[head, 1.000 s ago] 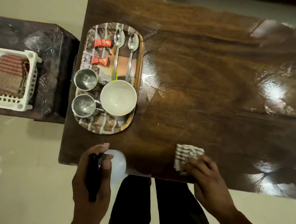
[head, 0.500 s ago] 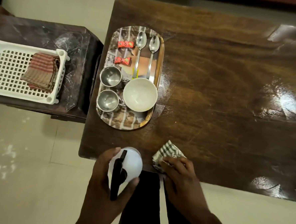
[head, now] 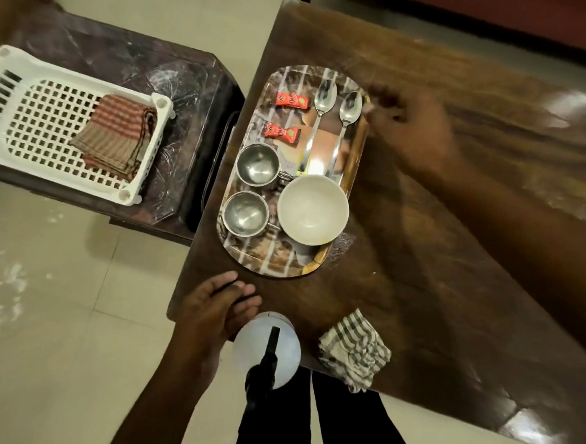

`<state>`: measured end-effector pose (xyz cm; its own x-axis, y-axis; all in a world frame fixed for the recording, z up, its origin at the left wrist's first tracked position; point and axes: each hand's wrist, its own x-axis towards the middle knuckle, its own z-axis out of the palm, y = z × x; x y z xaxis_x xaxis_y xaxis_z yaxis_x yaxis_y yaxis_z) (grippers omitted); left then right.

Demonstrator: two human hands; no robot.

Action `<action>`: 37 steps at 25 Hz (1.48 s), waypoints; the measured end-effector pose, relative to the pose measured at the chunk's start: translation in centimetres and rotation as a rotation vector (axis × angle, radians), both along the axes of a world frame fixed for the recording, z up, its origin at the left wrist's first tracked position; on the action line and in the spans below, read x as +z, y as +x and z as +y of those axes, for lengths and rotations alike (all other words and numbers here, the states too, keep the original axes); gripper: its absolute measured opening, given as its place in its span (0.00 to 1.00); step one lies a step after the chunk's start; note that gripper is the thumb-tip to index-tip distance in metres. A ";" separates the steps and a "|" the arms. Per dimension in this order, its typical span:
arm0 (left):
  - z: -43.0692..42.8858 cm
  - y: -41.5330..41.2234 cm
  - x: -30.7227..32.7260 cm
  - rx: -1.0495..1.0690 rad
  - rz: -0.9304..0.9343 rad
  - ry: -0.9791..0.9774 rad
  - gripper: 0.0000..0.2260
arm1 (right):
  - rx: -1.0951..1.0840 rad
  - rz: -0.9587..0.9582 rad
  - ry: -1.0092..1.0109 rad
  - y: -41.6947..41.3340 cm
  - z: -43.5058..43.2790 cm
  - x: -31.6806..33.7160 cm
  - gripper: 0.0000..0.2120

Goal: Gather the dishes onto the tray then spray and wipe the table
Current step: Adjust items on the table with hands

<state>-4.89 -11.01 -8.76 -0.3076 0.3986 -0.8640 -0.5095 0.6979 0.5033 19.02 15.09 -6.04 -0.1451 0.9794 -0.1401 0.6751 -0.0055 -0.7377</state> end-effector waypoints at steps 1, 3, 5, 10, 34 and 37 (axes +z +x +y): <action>0.7 0.3 -0.3 0.015 -0.030 -0.001 0.10 | -0.058 0.037 -0.053 -1.3 2.5 -0.4 0.19; 1.3 0.8 -0.8 0.054 -0.092 0.029 0.09 | -0.130 0.066 -0.129 -3.2 6.0 -1.1 0.19; 1.7 1.0 -1.5 0.090 -0.092 0.042 0.09 | -0.105 0.022 -0.195 -4.4 8.2 -1.8 0.19; 2.2 0.9 -2.9 0.155 -0.051 0.055 0.10 | 0.011 -0.068 -0.268 -5.6 10.4 -3.3 0.13; 2.9 -0.7 29.9 -0.408 0.164 0.380 0.11 | -0.651 0.467 -0.262 15.9 -9.2 29.7 0.07; 3.5 0.6 34.2 -0.452 0.162 0.434 0.11 | -0.679 0.543 -0.268 19.2 -14.4 33.3 0.09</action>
<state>-4.26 -7.49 25.46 -0.1404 0.8221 -0.5518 -0.1076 0.5414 0.8339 38.20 0.71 27.24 0.3388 0.8229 -0.4562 0.0236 -0.4921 -0.8702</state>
